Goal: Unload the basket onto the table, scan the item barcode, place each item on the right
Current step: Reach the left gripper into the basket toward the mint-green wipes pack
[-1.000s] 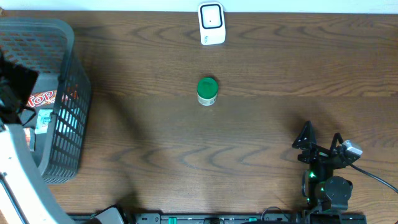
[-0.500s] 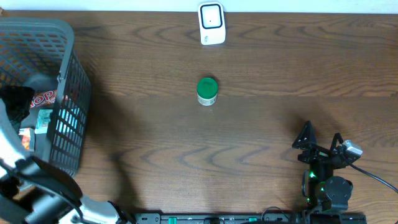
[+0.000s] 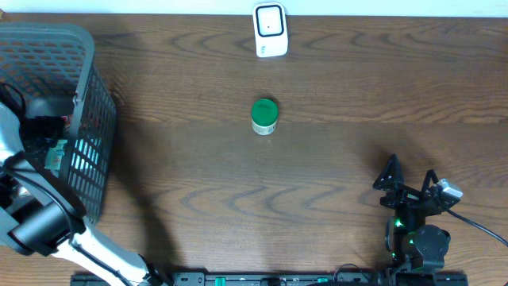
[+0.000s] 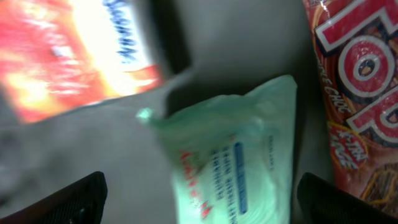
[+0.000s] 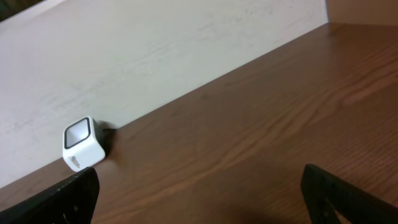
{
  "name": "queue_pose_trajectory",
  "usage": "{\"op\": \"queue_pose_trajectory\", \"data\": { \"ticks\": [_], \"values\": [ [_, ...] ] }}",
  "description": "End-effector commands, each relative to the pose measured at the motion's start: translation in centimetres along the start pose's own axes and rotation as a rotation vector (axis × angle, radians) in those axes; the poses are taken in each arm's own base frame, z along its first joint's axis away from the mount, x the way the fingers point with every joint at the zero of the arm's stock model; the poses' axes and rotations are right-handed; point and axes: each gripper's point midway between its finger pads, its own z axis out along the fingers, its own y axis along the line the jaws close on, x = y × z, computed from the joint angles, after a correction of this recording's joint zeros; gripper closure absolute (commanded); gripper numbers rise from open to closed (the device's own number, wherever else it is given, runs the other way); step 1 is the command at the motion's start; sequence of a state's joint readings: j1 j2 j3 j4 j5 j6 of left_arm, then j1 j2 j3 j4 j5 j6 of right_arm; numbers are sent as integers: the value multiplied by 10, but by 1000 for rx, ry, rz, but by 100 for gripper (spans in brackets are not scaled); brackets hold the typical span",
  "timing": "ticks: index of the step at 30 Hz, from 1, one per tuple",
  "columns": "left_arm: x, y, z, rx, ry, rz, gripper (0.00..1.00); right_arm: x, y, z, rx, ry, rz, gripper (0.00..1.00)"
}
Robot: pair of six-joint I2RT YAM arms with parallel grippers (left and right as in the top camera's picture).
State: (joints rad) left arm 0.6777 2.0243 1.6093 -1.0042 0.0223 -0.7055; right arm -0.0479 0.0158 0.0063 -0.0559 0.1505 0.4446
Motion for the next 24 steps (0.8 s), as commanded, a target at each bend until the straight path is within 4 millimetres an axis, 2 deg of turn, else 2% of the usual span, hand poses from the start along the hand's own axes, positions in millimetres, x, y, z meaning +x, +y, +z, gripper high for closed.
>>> {"op": "queue_pose_trajectory", "data": {
  "ticks": [1, 7, 8, 10, 15, 16, 20, 22, 24],
  "values": [
    [14, -13, 17, 38, 80, 21, 2, 2, 2, 0, -7, 5, 6, 1],
    [29, -14, 38, 2, 128, 46, 0, 2, 2, 0, -7, 5, 6, 1],
    [31, -13, 41, -5, 135, 48, 9, 1, 2, 0, -7, 5, 6, 1],
    [36, -9, 45, -22, 143, 51, 32, 2, 2, 0, -7, 5, 6, 1],
    [32, 10, 43, -113, 111, 56, 55, 2, 2, 0, -7, 5, 6, 1],
    [27, 19, 39, -153, 86, 59, 64, 2, 2, 0, -7, 5, 6, 1],
    [12, 28, 20, -156, 41, 61, 71, 1, 2, 0, -7, 5, 6, 1],
    [3, 29, 1, -128, 13, 39, 80, 2, 2, 0, -7, 5, 6, 1],
    [-8, 29, -25, -83, -35, 15, 80, 2, 2, 0, -7, 5, 6, 1]
  ]
}}
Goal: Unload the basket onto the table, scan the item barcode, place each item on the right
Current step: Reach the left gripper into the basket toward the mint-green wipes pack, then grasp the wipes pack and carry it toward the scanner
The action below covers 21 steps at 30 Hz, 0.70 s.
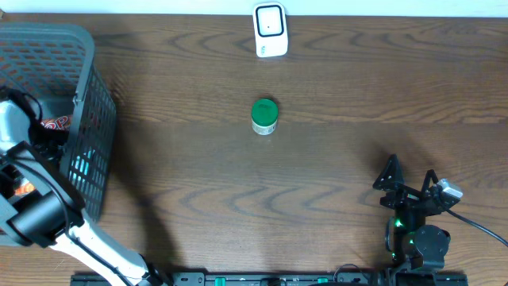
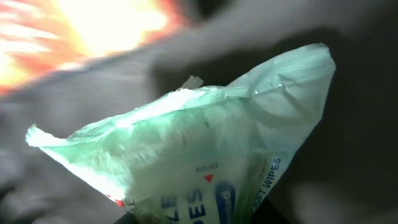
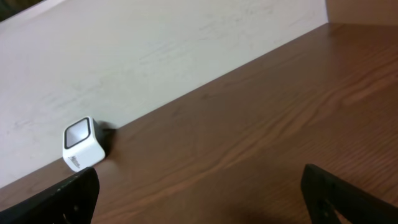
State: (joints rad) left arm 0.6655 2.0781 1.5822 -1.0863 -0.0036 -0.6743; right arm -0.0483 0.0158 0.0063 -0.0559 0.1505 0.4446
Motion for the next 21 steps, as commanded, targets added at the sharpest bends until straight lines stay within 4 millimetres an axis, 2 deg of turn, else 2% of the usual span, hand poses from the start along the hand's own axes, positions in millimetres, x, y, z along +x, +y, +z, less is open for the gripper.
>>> {"op": "queue_pose_trajectory", "data": {
  "ticks": [1, 2, 5, 8, 12, 14, 17, 21],
  "values": [
    [-31, 17, -66, 76, -167, -56, 80, 2, 2, 0, -8, 5, 6, 1],
    [-35, 21, -92, 126, -220, -73, 80, 2, 2, 0, -8, 5, 6, 1],
    [-34, 24, -146, 257, -313, -92, 80, 2, 2, 0, -8, 5, 6, 1],
    [-19, 22, -203, 442, -389, -103, 80, 2, 2, 0, -8, 5, 6, 1],
    [24, 7, -277, 757, -413, -49, 80, 2, 2, 0, -8, 5, 6, 1],
    [57, -1, -313, 903, -411, 24, 80, 2, 2, 0, -8, 5, 6, 1],
    [103, -9, -340, 1002, -402, 133, 80, 2, 2, 0, -8, 5, 6, 1],
    [177, -30, -344, 1037, -314, 340, 80, 2, 2, 0, -8, 5, 6, 1]
  ]
}}
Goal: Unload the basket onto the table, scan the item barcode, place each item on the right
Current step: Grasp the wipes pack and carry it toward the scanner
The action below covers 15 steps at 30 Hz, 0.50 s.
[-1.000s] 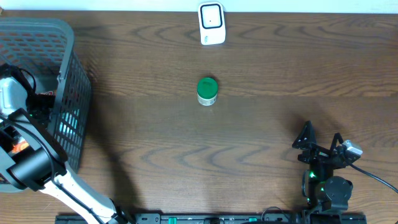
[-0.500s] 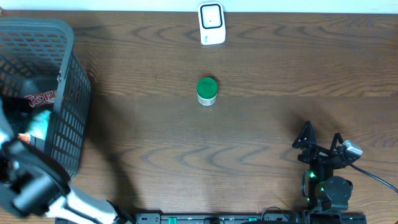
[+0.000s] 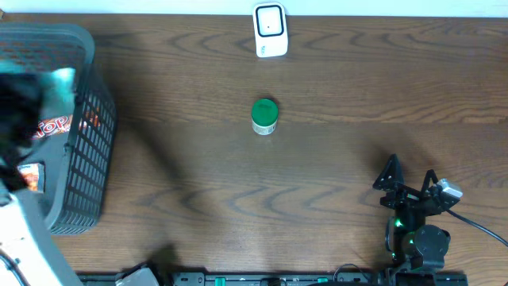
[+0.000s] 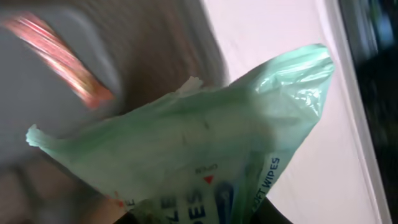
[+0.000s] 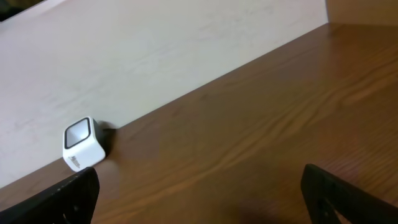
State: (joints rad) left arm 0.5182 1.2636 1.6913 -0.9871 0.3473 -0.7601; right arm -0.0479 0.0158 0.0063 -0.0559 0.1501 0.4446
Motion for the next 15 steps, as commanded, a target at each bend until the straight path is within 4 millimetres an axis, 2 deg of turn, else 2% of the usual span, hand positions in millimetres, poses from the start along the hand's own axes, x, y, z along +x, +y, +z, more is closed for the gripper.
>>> {"op": "queue_pose_trajectory", "data": {
  "ticks": [1, 4, 7, 15],
  "values": [
    [67, -41, 3, 113, 209, 91, 80, 1, 2, 0, -7, 5, 6, 1],
    [127, -62, 14, 146, 374, 192, 80, 1, 2, 0, -7, 5, 6, 1],
    [188, -75, 28, 144, 538, 287, 80, 1, 2, 0, -7, 5, 6, 1],
    [332, -75, 55, 98, 937, 436, 80, 1, 2, 0, -7, 5, 6, 1]
  ]
}}
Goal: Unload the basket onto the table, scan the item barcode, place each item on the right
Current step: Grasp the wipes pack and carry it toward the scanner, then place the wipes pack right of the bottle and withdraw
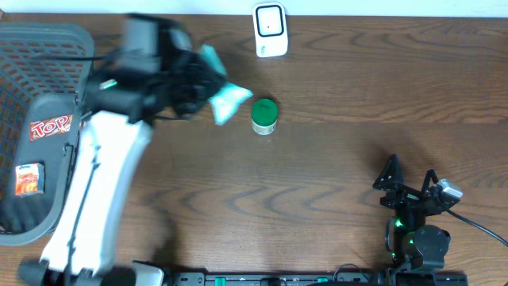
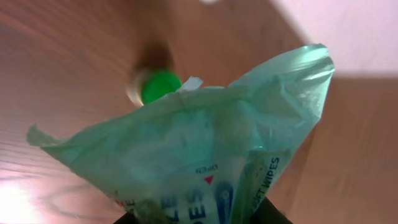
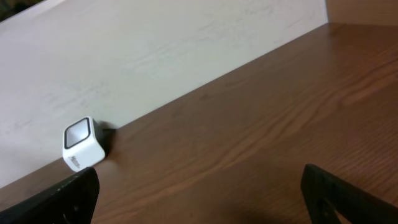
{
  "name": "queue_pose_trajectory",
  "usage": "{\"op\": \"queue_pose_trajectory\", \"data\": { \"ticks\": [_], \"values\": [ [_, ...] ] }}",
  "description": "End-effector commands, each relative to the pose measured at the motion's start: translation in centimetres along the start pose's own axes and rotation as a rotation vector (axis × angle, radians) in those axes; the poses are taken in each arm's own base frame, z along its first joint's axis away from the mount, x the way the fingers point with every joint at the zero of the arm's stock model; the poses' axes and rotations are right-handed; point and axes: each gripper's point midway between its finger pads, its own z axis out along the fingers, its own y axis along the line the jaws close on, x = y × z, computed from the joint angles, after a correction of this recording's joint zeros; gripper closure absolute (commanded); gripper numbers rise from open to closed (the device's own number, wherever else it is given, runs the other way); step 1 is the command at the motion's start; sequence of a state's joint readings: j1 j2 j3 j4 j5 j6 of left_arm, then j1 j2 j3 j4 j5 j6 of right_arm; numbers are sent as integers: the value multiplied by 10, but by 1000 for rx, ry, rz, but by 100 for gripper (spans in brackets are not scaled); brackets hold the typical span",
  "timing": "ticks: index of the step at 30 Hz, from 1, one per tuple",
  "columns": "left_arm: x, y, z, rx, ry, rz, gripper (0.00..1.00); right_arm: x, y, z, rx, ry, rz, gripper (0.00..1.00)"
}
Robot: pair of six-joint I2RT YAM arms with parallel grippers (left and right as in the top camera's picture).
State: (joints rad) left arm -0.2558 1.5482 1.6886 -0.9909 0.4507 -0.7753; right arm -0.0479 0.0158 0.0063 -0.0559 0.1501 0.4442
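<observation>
A pale green pack of wet wipes hangs over the table, with my left gripper shut on its lower end. In the left wrist view the pack fills most of the picture and hides the fingers at the bottom edge. It is just left of a green-lidded jar, which also shows behind the pack. The white barcode scanner stands at the table's far edge, beyond the jar, and shows small in the right wrist view. My right gripper stands open at the front right, holding nothing.
A grey mesh basket stands at the left end of the table. It holds a red snack pack and a small orange box. A pale wall runs behind the table's far edge.
My left gripper, with the wipes pack in it, was above the basket at the far left and is now over the middle of the table beside the green jar. The right arm is unmoved.
My left gripper was open inside the basket over the wipes pack. Then it was shut on the pack in the basket. Then it held the pack above the basket, and now holds it over the table near the jar and scanner. The right gripper stayed open.
</observation>
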Motion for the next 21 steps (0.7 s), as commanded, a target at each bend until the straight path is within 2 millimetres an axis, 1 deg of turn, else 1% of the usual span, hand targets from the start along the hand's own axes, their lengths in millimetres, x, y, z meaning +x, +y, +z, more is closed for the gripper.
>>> {"op": "queue_pose_trajectory", "data": {
  "ticks": [1, 5, 7, 11, 14, 16, 17, 19, 21],
  "values": [
    [41, -15, 48, 19, 202, 29, 80, 1, 2, 0, -7, 5, 6, 1],
    [73, -19, 93, 9, 351, 44, 80, 1, 2, 0, -7, 5, 6, 1],
    [86, -21, 111, 10, 410, 48, 80, 1, 2, 0, -7, 5, 6, 1],
    [101, -17, 146, -15, 457, 70, 80, 2, 2, 0, -6, 5, 6, 1],
    [102, -15, 174, -46, 415, 125, 79, 1, 2, 0, -7, 5, 6, 1],
    [100, -6, 196, -112, 347, 169, 78, 1, 2, 0, -7, 5, 6, 1],
    [100, -2, 204, -140, 323, 186, 74, 1, 2, 0, -7, 5, 6, 1],
    [107, 6, 223, -191, 291, 226, 73, 1, 2, 0, -7, 5, 6, 1],
    [120, 10, 240, -217, 295, 258, 73, 1, 2, 0, -7, 5, 6, 1]
  ]
}}
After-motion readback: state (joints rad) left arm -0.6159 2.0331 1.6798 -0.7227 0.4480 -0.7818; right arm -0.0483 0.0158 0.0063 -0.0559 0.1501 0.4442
